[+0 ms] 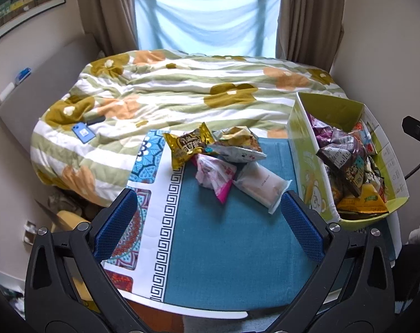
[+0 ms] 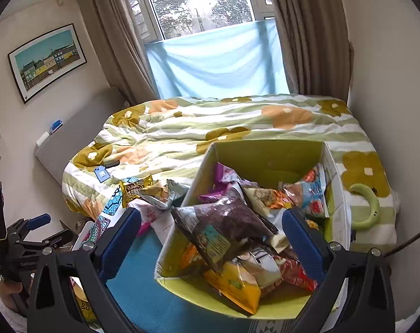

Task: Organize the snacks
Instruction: 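Withdraw both grippers from the box toward the remaining snacks, then grasp the gold Pillow snack bag with the left gripper while the right grasps the white-blue chip bag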

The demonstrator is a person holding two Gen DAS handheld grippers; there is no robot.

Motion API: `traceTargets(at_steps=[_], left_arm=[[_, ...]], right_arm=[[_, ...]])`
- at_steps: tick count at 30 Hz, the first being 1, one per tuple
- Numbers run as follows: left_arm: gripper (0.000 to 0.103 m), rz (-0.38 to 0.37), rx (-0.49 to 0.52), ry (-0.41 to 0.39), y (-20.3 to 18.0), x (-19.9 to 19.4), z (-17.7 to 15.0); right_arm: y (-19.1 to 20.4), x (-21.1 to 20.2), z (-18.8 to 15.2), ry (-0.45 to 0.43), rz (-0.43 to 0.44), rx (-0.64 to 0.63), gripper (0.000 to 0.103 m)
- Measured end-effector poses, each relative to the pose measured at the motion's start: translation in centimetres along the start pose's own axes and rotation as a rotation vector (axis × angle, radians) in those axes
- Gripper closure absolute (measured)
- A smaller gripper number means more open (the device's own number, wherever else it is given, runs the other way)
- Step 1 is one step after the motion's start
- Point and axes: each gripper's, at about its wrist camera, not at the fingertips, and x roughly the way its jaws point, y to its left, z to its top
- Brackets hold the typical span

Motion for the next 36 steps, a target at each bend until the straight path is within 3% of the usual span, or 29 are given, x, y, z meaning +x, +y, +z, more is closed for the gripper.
traceTargets(at_steps=[9,16,23,26,31,36], left_arm=[[0.001,-0.037,0.13,0.027,4.7,4.4,4.3],[0.001,-0.121,0.25,0.095,7.9,10.4,8.1],[0.001,-0.246,0.348,0.185,9.5,17.9,10.8],[0.001,-0.303,0.367,0.233,9.2,21.3,11.4],[0.001,-0.405,0.395,0.318,8.4,26.5,11.3],[0.001,-0.456,0.419,0.375,7.7,29.7,10.3]], right_arm=[[7.1,3.8,2.9,-0.015,0.009,-0.062,0.001],[10.9,10.1,4.9,0.088,-0.015,-0.01,0.001],[12.8,15.9,6.0,0.167,-0.108,0.057,0.001],[13.4,18.2,6.3,0.174,-0.106,0.091,0.001],[13.2,22.6,6.1,0.231,-0.157,0.137,0.001],[11.7,26.7,5.0,0.319,-0.173,0.2,0.001]])
